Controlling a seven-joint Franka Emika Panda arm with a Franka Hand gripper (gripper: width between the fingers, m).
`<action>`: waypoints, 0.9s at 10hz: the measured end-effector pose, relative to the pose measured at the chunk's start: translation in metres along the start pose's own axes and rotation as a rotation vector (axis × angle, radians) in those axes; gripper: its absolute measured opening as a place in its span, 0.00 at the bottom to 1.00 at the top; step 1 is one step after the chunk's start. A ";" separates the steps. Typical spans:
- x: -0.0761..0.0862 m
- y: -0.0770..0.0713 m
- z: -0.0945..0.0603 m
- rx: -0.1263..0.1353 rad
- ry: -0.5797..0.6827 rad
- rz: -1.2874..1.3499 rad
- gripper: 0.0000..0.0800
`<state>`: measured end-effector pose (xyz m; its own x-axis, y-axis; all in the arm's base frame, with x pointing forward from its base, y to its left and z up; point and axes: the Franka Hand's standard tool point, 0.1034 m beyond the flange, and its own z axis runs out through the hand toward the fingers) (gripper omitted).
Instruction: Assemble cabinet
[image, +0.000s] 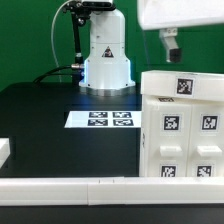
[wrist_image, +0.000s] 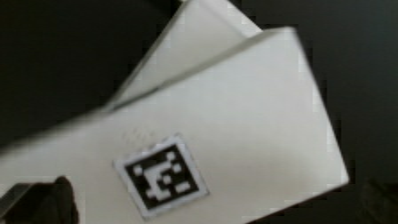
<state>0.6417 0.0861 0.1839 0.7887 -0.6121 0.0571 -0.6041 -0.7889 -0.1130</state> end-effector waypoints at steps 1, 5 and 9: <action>-0.001 -0.003 -0.001 -0.011 -0.001 -0.189 1.00; -0.003 -0.006 -0.002 -0.018 -0.007 -0.569 1.00; -0.002 -0.008 -0.002 -0.049 -0.025 -1.091 1.00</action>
Offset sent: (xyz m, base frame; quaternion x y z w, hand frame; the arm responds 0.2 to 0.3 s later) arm 0.0000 0.0000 0.0000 0.0000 0.0000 -0.1296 0.9916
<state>0.6444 0.0934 0.1865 0.9043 0.4189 0.0825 0.4182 -0.9080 0.0256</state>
